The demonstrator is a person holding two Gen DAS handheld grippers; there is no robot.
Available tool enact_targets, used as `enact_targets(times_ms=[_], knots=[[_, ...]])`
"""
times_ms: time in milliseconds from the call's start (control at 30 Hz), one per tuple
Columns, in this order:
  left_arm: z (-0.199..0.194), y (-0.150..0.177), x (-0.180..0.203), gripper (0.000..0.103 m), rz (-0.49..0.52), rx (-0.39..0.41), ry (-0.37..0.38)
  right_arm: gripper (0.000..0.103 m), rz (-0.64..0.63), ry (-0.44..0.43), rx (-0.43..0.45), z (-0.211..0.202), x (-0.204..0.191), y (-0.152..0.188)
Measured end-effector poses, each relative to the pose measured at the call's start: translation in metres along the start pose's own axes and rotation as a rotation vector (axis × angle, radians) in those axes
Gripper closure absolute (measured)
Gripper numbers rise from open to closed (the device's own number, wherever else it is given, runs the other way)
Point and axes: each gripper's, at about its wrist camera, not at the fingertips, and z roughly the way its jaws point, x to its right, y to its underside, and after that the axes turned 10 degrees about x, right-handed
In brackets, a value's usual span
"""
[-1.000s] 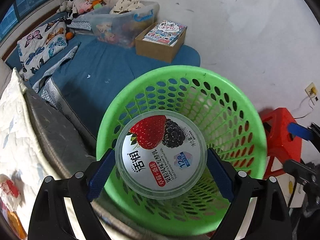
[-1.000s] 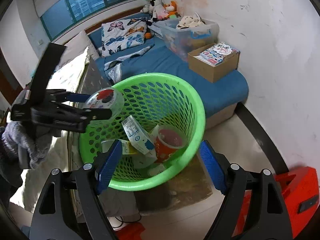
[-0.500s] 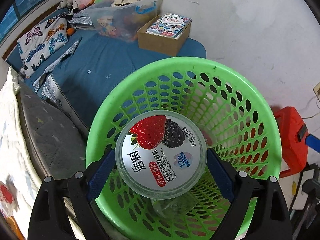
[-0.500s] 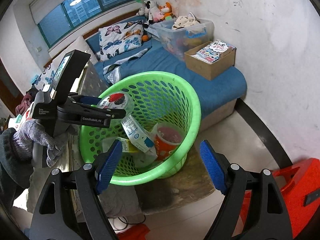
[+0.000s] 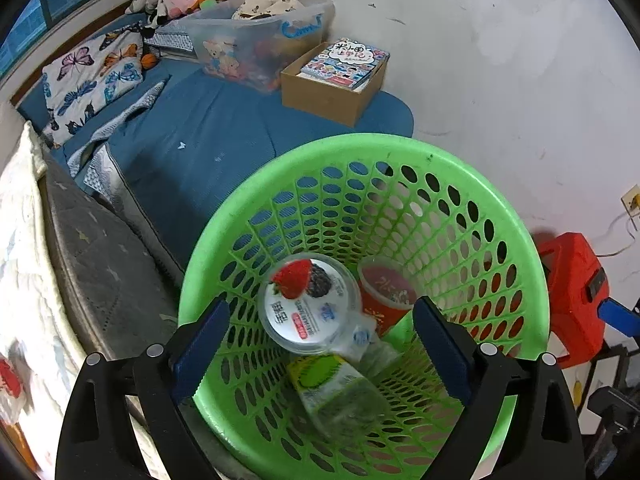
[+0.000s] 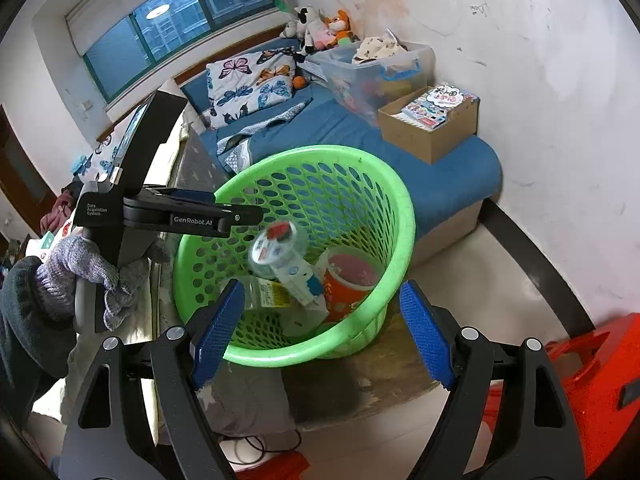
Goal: Collect trash
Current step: 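Carry the yogurt cup over the green basket and open the left tool, then move both tools back over the mattress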
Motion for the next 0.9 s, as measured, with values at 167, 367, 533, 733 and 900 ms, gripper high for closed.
enact_targets(times_ms=[167,367,533,733,900], knots=[[-0.009,0.000,-0.002,0.013,-0.017,0.019,0.000,0.023,-0.003,-0.007,0.005,-0.003,-0.002,0.001],[-0.038,0.003,-0.004,0.013,-0.025,0.064,-0.006,0.023,-0.018,-0.023,0.014,-0.007,-0.010,0.000],[-0.078,0.015,-0.011,0.013,-0.037,0.120,-0.034,0.023,-0.045,-0.050,0.023,-0.011,-0.025,-0.002],[-0.131,0.040,-0.027,0.013,-0.079,0.190,-0.094,0.023,-0.071,-0.108,0.027,-0.014,-0.050,-0.001],[-0.177,0.069,-0.052,0.013,-0.159,0.237,-0.132,0.023,-0.107,-0.156,0.022,-0.017,-0.078,-0.003]])
